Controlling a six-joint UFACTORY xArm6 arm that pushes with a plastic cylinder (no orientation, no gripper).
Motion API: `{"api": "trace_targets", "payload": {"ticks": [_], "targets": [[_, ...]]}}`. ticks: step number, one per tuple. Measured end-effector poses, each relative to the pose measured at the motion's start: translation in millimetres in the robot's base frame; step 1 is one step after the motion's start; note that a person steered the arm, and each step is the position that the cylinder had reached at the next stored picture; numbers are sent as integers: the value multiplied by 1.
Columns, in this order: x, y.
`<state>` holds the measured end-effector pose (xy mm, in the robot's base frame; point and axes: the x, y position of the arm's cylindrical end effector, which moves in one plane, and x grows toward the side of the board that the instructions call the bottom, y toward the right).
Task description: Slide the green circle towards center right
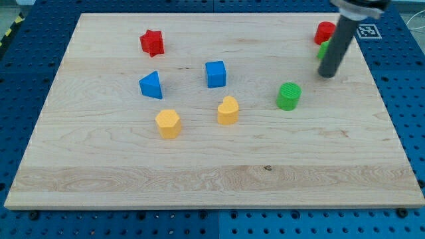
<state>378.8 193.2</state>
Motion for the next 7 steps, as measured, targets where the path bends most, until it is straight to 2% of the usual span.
{"api": "trace_targets", "payload": {"ticks": [2,4,7], "targets": [[14,-92],[60,-84],[100,-56]]}}
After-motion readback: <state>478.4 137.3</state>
